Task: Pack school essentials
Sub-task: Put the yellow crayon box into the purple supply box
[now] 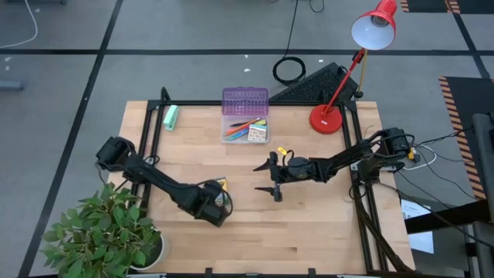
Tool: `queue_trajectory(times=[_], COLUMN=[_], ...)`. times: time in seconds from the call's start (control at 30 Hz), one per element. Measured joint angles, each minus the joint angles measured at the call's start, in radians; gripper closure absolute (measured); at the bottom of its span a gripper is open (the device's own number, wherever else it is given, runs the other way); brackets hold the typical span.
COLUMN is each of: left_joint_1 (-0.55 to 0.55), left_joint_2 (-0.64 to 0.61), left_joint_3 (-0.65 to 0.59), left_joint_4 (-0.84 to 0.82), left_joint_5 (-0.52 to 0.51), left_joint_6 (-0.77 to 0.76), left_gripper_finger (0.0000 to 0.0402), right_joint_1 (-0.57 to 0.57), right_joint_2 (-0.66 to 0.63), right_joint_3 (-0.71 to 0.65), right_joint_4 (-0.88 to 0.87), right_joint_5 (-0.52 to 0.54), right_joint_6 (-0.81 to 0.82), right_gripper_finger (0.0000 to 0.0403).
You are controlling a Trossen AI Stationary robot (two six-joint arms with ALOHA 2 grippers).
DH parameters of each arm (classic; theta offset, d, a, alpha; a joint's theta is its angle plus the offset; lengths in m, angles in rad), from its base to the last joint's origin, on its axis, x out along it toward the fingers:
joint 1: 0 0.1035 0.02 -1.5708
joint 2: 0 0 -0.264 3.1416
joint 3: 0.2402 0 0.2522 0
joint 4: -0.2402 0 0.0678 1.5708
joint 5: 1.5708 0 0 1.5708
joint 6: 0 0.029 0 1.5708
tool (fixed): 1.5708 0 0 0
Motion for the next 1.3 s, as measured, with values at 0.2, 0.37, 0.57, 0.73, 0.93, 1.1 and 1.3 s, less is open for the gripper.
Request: queue_trajectory(times=[0.2, 0.37, 0.57, 0.73, 0.93, 1.1, 1.3], left_joint_1=[-0.013, -0.021, -0.009, 0.027, 0.067, 0.093, 0.112], left_joint_2=[0.063, 0.116, 0.158, 0.152, 0.159, 0.133, 0.033], left_joint_3=[-0.001, 0.0, 0.004, 0.002, -0.003, 0.004, 0.01], left_joint_4=[0.035, 0.083, 0.09, 0.127, 0.316, 0.353, 0.199], left_joint_5=[0.001, -0.002, -0.01, -0.012, -0.048, -0.075, -0.137], left_joint_6=[0.104, 0.22, 0.349, 0.46, 0.661, 0.764, 0.787], left_gripper_finger=[0.0002, 0.0002, 0.001, 0.0036, 0.0073, 0.0101, 0.0142], right_joint_1=[0.0, 0.0, 0.0, 0.0, 0.0, -0.001, -0.001], right_joint_2=[0.0, 0.0, 0.0, 0.0, 0.0, 0.0, 0.0], right_joint_3=[0.0, 0.0, 0.0, 0.0, 0.0, 0.0, 0.0], right_joint_4=[0.006, 0.011, 0.004, -0.003, -0.01, -0.029, -0.054], right_joint_5=[0.0, 0.0, 0.0, 0.0, 0.001, 0.003, 0.052], right_joint_6=[0.012, 0.009, -0.001, -0.006, -0.01, -0.027, -0.044], right_gripper_finger=[0.0085, 0.0085, 0.0085, 0.0085, 0.0085, 0.0085, 0.0085])
